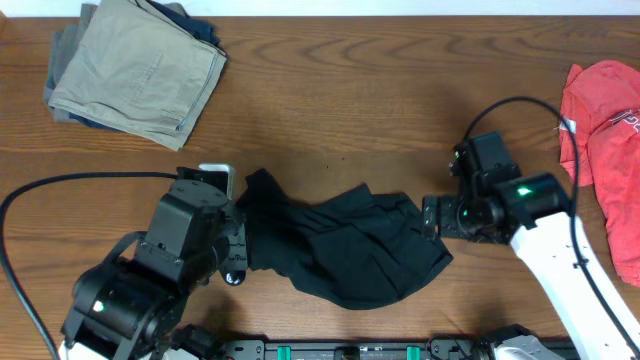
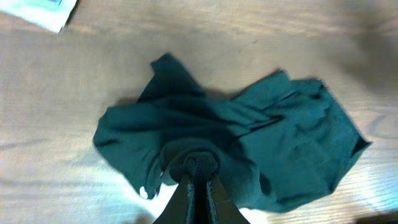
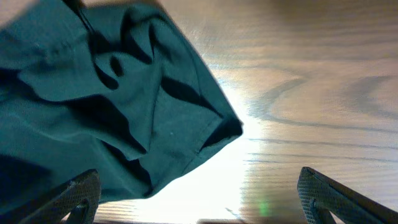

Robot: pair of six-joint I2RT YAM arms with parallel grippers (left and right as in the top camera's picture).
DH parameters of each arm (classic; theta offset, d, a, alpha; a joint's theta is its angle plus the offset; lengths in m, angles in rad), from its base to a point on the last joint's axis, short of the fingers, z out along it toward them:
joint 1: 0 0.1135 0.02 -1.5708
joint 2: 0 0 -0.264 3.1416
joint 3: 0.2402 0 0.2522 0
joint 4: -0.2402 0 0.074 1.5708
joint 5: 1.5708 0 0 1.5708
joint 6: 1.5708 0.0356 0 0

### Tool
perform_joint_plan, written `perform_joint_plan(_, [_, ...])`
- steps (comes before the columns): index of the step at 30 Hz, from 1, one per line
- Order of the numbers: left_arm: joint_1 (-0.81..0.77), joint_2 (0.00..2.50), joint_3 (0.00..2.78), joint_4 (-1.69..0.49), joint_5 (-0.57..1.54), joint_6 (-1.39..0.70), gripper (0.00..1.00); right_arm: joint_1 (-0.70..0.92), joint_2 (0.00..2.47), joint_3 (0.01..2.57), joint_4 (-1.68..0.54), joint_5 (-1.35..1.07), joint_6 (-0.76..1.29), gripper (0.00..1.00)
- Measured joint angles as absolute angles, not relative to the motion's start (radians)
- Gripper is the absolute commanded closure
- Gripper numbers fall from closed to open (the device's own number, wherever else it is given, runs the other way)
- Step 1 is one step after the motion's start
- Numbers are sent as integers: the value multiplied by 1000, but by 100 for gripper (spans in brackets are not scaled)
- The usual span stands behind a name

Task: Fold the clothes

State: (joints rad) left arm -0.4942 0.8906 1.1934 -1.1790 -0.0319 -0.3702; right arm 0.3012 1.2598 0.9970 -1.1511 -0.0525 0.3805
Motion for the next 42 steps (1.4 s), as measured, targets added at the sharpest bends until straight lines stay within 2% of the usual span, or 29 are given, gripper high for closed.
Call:
perform_joint_plan(4, [-494, 916, 1193, -1213, -38, -385, 94, 301, 1277, 905, -1073, -80, 383, 28])
perform_joint_plan(9, [-494, 949, 1193, -1227, -42, -393, 94, 300, 1351, 830, -976, -94, 388, 36])
perform_joint_plan(15, [-494, 967, 1193, -1228, -45, -393, 94, 277, 1455, 815, -951, -95, 387, 40])
perform_joint_plan(20, [-494, 968, 1193, -1235, -45, -393, 94, 260, 1517, 815, -940, -56, 409, 54])
perform_joint_plan(25, [-494, 968, 1193, -1242, -45, -393, 94, 255, 1580, 815, -907, -56, 422, 56])
perform_joint_plan(32, [-494, 969, 1193, -1242, -46, -393, 94, 255, 1611, 815, -902, -60, 432, 67])
perform_joint_plan(42, [-494, 970, 1193, -1242, -46, -393, 94, 255, 1611, 805, -900, -72, 440, 62])
